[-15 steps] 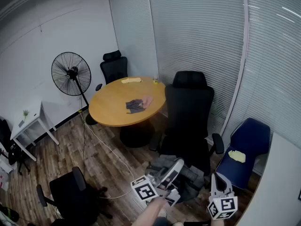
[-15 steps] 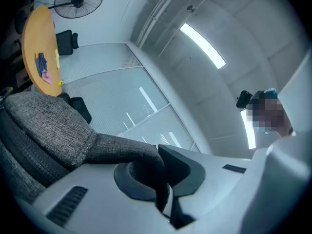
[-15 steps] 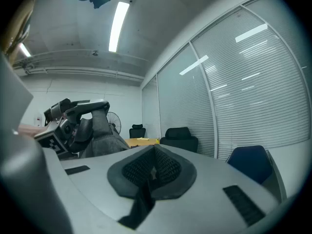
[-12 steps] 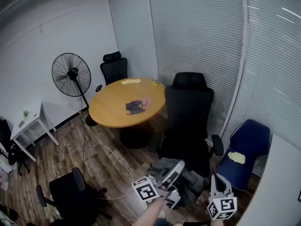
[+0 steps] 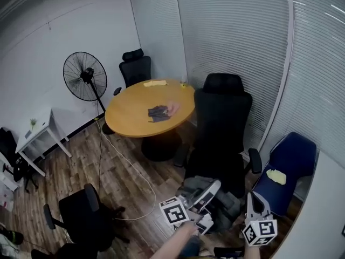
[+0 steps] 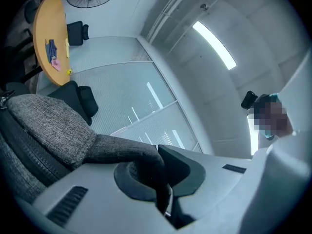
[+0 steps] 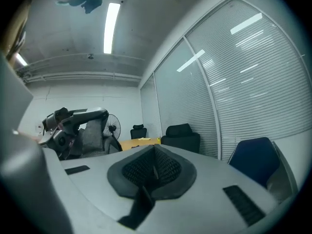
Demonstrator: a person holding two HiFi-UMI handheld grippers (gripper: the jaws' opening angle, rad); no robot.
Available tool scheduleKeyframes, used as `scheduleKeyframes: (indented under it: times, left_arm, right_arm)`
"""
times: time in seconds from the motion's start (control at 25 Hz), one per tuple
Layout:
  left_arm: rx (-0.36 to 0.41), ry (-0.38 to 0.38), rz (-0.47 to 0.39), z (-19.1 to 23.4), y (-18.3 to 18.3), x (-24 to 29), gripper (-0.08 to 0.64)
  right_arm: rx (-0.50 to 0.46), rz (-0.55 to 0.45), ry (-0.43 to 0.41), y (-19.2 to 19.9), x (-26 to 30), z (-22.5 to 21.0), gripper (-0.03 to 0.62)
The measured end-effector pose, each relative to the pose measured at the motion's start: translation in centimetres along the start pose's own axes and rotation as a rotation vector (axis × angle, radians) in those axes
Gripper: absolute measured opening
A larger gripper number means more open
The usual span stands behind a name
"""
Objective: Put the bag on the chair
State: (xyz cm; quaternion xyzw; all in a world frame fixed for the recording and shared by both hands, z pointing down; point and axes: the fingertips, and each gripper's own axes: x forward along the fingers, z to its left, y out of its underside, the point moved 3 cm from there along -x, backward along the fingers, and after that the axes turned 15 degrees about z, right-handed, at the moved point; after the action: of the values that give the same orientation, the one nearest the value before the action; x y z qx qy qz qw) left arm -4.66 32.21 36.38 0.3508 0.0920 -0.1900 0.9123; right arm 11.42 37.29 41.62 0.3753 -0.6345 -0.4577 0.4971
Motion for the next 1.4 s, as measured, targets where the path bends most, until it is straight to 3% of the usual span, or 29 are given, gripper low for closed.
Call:
scheduleKeyframes:
  times: [0.36, 0.6, 0.76, 1.0, 1.4]
  left_arm:
    - [-0.052, -0.012, 0.002, 8.9, -4.8, 5.4, 0.032]
    - [-0.137, -0.004, 0.034, 17.4, -9.6, 10.1, 0.032]
    - [-0.163, 0.004, 0.098, 22.7, -12.1, 13.2, 0.032]
    - [-0.195, -0.008, 0.133, 30.2, -17.1, 16.1, 0.031]
    - [-0.210, -0.011, 0.143, 38.4, -23.3, 19.9, 0.031]
  right_arm:
    - [0.011, 0.053, 0.057, -0.8, 7.3, -5.4, 0.012]
    - [0.029, 0.111, 0.106, -2.5, 16.7, -9.8, 0.012]
    - [0.025, 0.132, 0.124, -4.2, 23.9, -12.1, 0.012]
    - [0.037, 0.164, 0.140, -5.9, 32.2, -14.4, 0.012]
    - [0.007, 0.182, 0.139, -8.0, 40.6, -16.4, 0.012]
